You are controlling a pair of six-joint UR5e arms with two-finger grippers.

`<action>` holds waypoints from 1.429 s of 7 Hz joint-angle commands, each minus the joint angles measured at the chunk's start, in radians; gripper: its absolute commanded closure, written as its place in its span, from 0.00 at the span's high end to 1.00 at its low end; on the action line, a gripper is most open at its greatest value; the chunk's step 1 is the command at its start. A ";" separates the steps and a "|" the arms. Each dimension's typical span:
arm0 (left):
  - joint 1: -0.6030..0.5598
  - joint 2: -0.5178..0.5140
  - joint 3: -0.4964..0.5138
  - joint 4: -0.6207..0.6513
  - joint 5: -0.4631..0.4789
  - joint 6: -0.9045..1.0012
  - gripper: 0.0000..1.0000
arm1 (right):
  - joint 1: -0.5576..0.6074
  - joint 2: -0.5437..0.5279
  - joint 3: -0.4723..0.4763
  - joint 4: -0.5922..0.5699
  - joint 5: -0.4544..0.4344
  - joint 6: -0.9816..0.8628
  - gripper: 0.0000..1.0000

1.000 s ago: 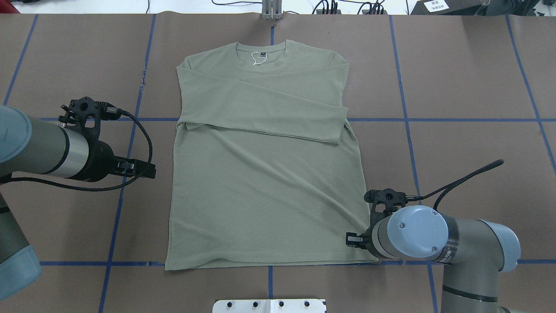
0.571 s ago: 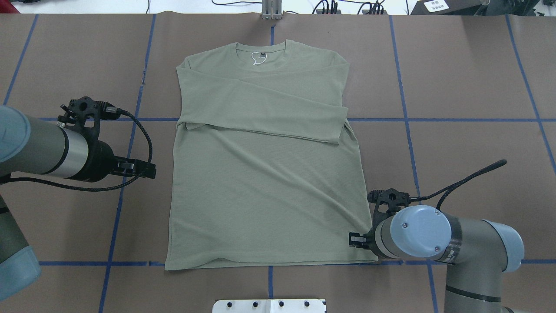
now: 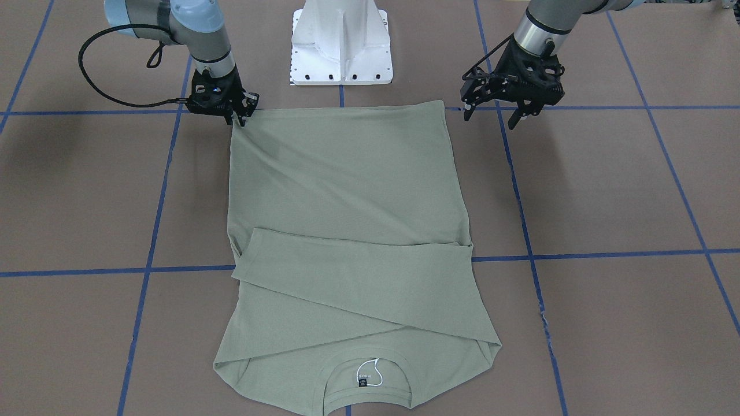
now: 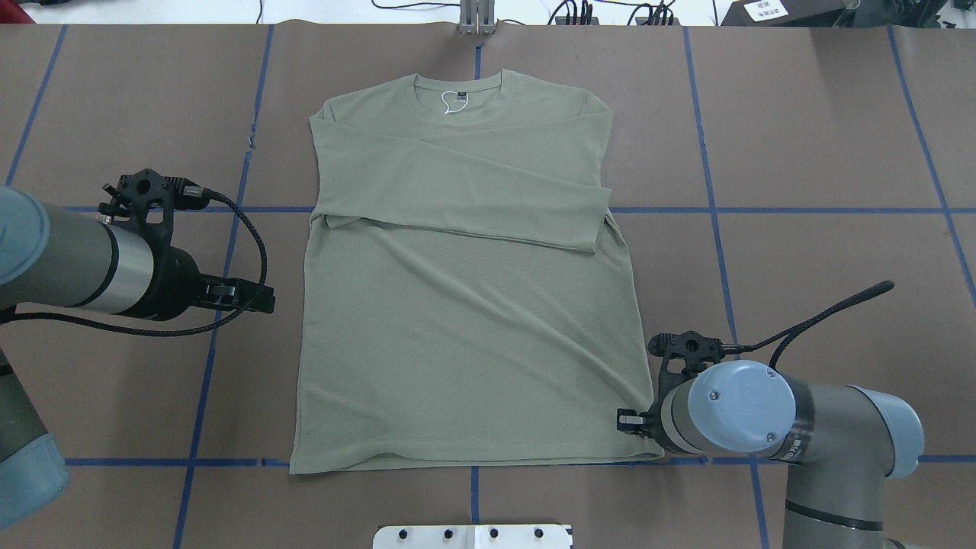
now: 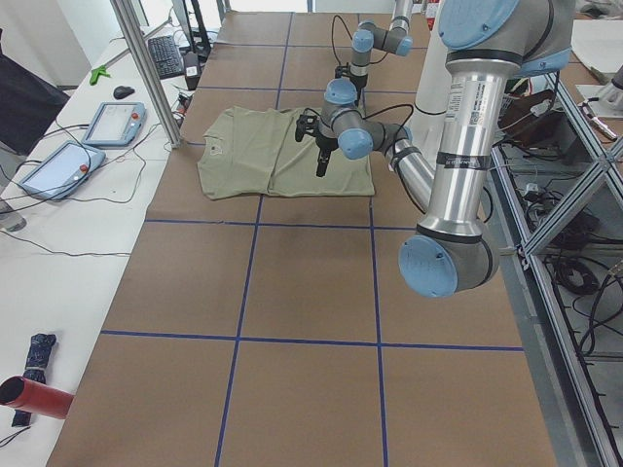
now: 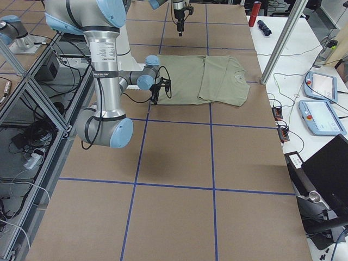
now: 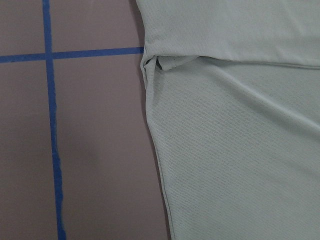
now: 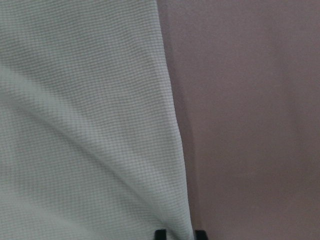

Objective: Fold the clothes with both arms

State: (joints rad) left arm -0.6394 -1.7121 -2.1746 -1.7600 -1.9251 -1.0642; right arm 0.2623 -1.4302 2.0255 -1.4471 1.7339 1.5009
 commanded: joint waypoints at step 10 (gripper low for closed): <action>0.294 0.002 0.038 -0.007 0.112 -0.453 1.00 | 0.026 -0.009 0.111 -0.038 -0.010 -0.001 0.00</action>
State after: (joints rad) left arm -0.4454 -1.7073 -2.1396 -1.7680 -1.8612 -1.3751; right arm 0.2818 -1.4396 2.1330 -1.4847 1.7247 1.5019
